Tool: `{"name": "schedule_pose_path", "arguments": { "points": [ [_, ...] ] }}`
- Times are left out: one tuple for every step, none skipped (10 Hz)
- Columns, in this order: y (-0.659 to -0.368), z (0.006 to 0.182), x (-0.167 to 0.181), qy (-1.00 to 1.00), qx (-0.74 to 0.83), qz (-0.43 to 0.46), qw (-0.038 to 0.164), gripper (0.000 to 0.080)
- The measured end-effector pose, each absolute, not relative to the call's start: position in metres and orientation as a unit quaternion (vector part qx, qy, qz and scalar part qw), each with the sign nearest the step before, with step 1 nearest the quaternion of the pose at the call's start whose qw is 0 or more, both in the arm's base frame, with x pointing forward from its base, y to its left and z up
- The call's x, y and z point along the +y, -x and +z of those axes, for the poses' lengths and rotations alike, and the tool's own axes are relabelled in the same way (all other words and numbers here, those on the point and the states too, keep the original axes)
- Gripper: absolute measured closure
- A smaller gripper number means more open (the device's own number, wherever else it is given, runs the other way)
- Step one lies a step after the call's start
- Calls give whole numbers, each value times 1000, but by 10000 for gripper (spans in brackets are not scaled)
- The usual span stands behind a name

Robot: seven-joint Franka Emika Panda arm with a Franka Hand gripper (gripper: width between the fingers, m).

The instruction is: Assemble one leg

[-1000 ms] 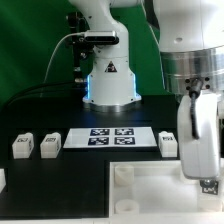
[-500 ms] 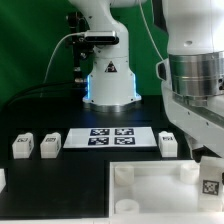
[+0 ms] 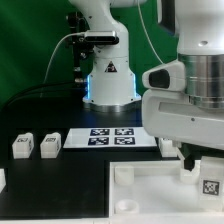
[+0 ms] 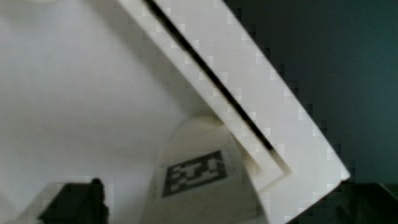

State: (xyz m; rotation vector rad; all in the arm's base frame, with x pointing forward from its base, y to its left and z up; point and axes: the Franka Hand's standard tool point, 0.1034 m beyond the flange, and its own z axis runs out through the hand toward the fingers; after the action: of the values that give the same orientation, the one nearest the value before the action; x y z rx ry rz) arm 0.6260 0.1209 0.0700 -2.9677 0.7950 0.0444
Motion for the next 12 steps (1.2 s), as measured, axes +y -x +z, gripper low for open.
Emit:
{"name": "schedule_pose_path", "arguments": {
  "points": [
    [-628, 70, 119, 980, 194, 10, 32, 151],
    [-628, 70, 119, 981, 189, 11, 33, 151],
    [-628, 70, 119, 977, 212, 11, 32, 241],
    [-628, 70, 119, 977, 210, 11, 32, 241],
    [-628, 70, 119, 971, 237, 12, 32, 426],
    [-628, 70, 119, 958, 285, 14, 32, 507],
    [-627, 70, 120, 939, 342, 16, 31, 507],
    [-627, 70, 120, 921, 389, 18, 31, 507],
    [-629, 70, 120, 895, 444, 19, 32, 507],
    [-633, 70, 120, 853, 521, 26, 34, 507],
    [-633, 69, 121, 805, 592, 33, 37, 507],
    [-634, 69, 121, 748, 661, 39, 43, 507]
  ]
}}
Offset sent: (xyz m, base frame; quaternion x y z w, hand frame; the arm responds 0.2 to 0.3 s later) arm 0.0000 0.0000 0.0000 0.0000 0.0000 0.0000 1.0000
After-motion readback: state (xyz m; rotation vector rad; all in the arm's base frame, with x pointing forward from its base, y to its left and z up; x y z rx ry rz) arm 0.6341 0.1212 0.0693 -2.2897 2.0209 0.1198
